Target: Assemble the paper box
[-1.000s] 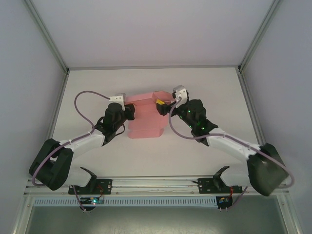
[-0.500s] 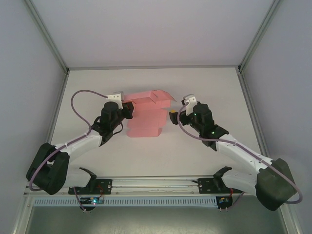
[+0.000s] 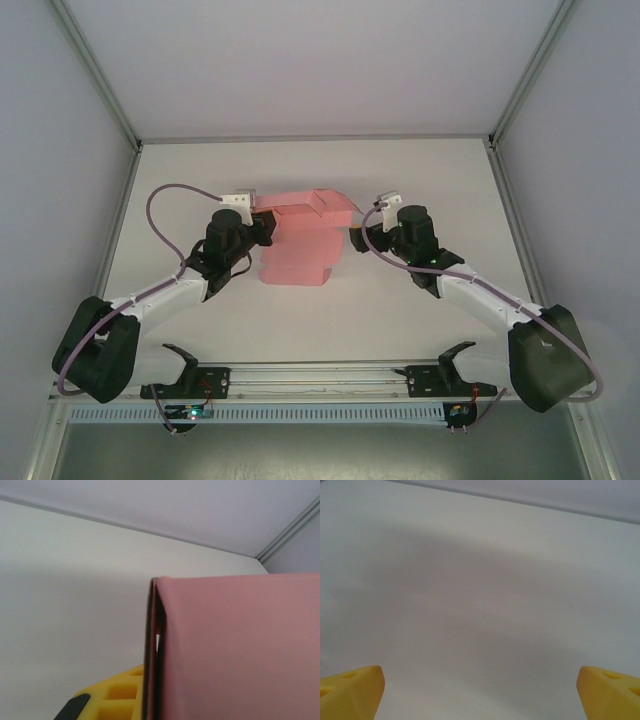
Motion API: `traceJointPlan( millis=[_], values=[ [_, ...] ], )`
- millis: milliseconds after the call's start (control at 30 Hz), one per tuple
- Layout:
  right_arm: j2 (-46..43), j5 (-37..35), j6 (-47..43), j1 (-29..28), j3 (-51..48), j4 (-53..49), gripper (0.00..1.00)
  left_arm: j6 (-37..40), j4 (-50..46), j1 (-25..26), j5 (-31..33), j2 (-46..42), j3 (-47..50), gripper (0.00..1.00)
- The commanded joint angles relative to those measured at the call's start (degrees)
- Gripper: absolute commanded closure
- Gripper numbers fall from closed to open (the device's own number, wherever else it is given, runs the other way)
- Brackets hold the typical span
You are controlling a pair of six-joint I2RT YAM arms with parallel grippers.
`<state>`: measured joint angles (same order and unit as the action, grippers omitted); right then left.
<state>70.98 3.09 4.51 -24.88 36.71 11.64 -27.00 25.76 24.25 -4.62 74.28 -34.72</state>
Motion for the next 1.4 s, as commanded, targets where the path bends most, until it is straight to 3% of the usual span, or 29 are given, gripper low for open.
traceJointPlan(
  millis=[0, 533, 633, 800, 967, 1133, 1367],
  values=[
    [1.1, 2.8, -1.3, -0.4, 3.7, 4.0, 0.02, 1.6, -0.3, -0.5, -1.9, 1.0, -0.5, 1.0],
    [5.0, 5.2, -3.8, -4.9, 8.0, 5.3, 0.02, 1.7, -1.0, -0.5, -4.1, 4.8, -2.6, 1.0],
    [6.0, 1.7, -5.6, -6.4, 9.1, 5.4, 0.02, 1.5, -0.4, -0.5, -5.5, 5.3, -2.7, 1.0],
    [7.9, -9.9, -13.3, -10.5, 10.6, 4.8, 0.02, 2.5, -0.4, -0.5, -7.4, 5.0, -2.7, 1.0],
    [11.7, -10.1, -23.7, -13.3, 14.3, -2.3, 0.02, 4.6, 0.7, -0.5, -12.1, 4.4, -2.3, 1.0],
    [13.6, -17.7, -30.1, -16.1, 14.4, -0.8, 0.02, 8.5, 0.3, -0.2, -16.6, 3.6, -1.9, 1.0],
    [10.0, -24.6, -27.2, -16.5, 8.5, 11.1, 0.02, 5.9, -1.7, -0.1, -7.2, 2.7, -1.7, 1.0]
  ],
)
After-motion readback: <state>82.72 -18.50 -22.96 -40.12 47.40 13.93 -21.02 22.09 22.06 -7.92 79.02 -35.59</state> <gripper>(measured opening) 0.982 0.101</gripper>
